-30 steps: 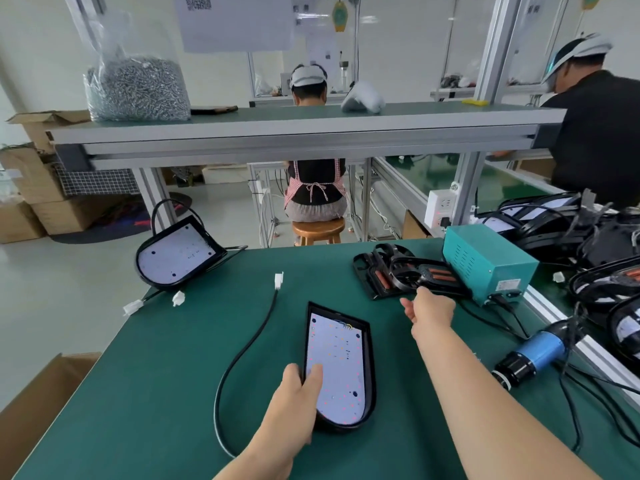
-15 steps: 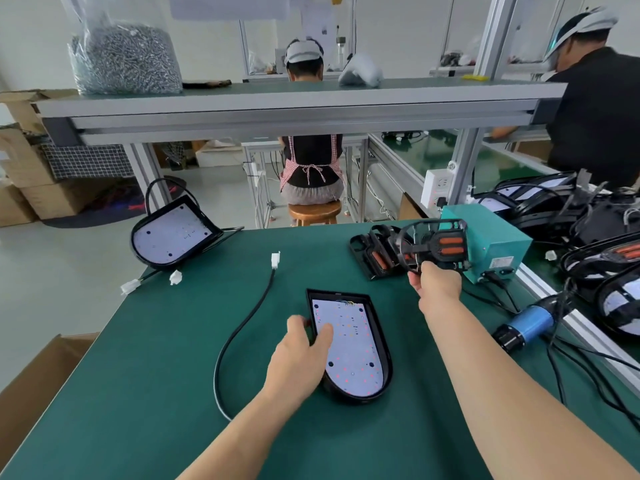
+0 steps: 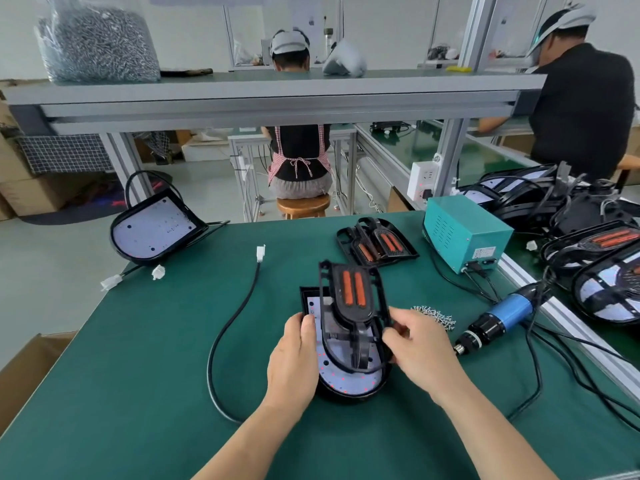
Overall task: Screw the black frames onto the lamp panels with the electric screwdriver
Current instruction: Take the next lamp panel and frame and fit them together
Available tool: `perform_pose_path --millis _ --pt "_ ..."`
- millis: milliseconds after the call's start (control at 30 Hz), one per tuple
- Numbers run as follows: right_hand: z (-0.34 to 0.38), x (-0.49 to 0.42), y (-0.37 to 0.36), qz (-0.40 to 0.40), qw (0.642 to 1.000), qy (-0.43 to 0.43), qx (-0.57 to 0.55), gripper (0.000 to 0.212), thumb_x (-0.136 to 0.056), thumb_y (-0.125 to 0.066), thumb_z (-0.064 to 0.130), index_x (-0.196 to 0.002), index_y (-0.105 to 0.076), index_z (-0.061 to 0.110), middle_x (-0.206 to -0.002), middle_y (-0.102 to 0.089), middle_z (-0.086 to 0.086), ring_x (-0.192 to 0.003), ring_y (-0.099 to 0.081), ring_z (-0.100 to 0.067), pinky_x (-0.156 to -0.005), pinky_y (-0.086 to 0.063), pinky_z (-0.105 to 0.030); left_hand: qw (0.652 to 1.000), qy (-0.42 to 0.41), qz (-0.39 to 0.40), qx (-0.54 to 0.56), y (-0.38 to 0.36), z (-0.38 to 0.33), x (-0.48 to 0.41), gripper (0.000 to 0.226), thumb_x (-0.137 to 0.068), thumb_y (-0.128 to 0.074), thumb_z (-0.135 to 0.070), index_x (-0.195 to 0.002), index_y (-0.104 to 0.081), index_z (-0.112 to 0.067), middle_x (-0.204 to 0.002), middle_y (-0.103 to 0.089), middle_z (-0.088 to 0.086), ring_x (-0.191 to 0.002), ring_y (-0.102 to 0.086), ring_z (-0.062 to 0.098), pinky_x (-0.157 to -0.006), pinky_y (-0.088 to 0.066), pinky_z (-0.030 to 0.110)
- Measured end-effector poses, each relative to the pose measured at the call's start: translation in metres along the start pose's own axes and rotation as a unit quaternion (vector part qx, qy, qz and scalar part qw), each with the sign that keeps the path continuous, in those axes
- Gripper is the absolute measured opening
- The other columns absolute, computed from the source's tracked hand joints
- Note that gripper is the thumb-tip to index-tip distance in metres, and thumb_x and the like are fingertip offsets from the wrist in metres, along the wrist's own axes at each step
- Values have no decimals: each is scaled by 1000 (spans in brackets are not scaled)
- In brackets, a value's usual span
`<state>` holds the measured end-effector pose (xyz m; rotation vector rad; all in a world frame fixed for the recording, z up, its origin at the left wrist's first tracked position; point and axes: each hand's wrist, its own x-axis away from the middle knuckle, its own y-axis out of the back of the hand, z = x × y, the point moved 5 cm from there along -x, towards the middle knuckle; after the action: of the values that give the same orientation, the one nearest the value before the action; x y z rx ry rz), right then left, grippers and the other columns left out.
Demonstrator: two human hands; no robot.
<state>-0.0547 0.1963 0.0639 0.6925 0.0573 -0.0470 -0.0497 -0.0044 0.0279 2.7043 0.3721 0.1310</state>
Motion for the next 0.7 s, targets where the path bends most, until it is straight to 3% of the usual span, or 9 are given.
perform_pose_path --millis 100,200,333,467,533,600,700 --pt "1 10 -1 22 998 8 52 15 -93 -54 9 -95 -66 1 -78 -56 -14 -70 -51 -28 -72 -45 -39 1000 9 6 4 -2 3 2 35 -104 -26 -46 -108 -56 -29 -100 -65 -12 -100 -57 18 -95 -42 41" --pt "2 13 -2 29 996 17 87 13 -96 -53 13 -95 -66 9 -79 -55 -5 -72 -54 -23 -71 -44 -35 1000 13 11 0 -3 4 1 46 -103 -23 -52 -131 -53 -31 -121 -64 -13 -117 -55 17 -106 -39 41" --pt "3 11 -8 20 990 36 135 17 -100 -52 19 -110 -67 18 -80 -55 0 -77 -56 -24 -71 -42 -37 1000 8 24 5 -4 2 2 58 -96 -17 -62 -128 -55 -31 -117 -65 -15 -115 -57 17 -104 -40 41" --pt "6 13 -16 -26 970 56 234 25 -100 -44 20 -121 -55 24 -95 -63 1 -91 -61 -29 -68 -38 -38 999 17 31 0 -3 2 1 57 -95 -24 -65 -138 -49 -36 -122 -65 -14 -118 -56 18 -105 -40 43" --pt "7 13 -19 -37 962 58 263 28 -100 -42 22 -125 -52 28 -102 -67 4 -95 -65 -28 -69 -39 -38 999 30 39 17 -2 1 1 57 -89 -26 -66 -134 -51 -42 -113 -67 -20 -114 -58 15 -103 -42 41" --pt "6 12 -21 -47 958 57 276 26 -101 -41 23 -123 -53 29 -102 -67 5 -94 -66 -27 -67 -37 -38 998 34 50 21 -2 -3 3 55 -83 -26 -64 -128 -52 -47 -102 -68 -25 -108 -60 12 -99 -43 39" --pt "4 11 -25 -49 956 58 284 20 -98 -42 21 -114 -52 28 -99 -66 5 -90 -66 -27 -62 -33 -37 997 27 66 6 -3 -7 6 68 -77 -23 -72 -138 -45 -49 -118 -66 -26 -116 -59 13 -108 -40 42"
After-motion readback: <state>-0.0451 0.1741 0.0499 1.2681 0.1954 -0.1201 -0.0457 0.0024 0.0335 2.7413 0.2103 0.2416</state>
